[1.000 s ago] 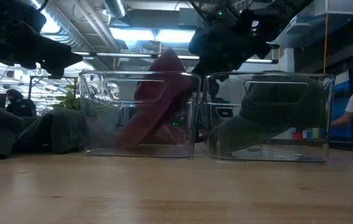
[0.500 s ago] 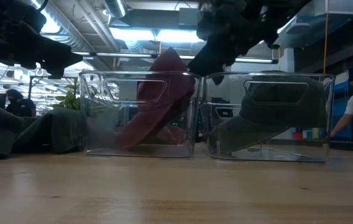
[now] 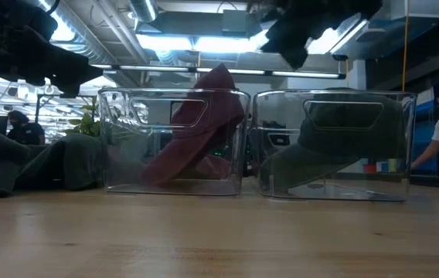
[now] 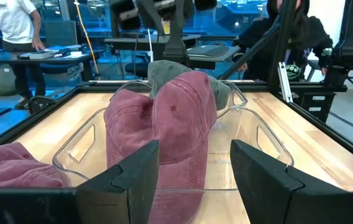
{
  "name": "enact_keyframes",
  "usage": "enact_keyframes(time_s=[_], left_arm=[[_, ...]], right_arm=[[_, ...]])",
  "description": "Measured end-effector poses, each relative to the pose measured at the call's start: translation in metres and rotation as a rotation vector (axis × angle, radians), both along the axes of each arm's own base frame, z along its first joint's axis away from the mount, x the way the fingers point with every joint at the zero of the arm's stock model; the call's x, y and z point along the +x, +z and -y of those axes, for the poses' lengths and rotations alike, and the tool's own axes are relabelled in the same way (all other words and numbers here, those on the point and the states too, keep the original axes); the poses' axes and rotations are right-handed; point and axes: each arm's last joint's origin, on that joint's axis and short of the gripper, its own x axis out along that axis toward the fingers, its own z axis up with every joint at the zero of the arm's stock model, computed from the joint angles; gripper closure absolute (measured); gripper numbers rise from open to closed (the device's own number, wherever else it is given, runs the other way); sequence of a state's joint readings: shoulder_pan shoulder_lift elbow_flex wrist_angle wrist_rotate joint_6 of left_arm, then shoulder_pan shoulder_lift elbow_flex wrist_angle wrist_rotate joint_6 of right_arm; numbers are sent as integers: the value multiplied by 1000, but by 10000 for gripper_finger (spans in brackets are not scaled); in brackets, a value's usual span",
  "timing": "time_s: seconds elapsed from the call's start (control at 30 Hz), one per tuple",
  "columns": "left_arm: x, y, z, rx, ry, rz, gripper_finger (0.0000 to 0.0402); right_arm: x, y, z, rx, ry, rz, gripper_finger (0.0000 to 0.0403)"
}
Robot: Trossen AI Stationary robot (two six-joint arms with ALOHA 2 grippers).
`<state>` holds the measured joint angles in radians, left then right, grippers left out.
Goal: Pick & Place hat
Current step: Put the bottom blue cap into the right transparent bin
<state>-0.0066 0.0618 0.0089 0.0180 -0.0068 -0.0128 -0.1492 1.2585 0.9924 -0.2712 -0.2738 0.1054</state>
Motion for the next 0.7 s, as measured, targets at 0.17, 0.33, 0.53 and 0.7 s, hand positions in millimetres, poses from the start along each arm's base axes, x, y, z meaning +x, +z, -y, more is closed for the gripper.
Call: enact_keyframes(time_s=[0.17, 0.33, 0.53, 0.7], left_arm=[[0, 0, 0, 0, 0, 0, 208], [0, 0, 0, 0, 0, 0, 208], [0, 0, 0, 0, 0, 0, 208], [0, 0, 0, 0, 0, 0, 208]], right_arm=[[-33, 23, -8, -27, -46, 18, 272], [-71, 43, -17, -66, -104, 51, 272], [-118, 60, -25, -110, -170, 99, 272], [-148, 61, -31, -63, -151, 196, 272]])
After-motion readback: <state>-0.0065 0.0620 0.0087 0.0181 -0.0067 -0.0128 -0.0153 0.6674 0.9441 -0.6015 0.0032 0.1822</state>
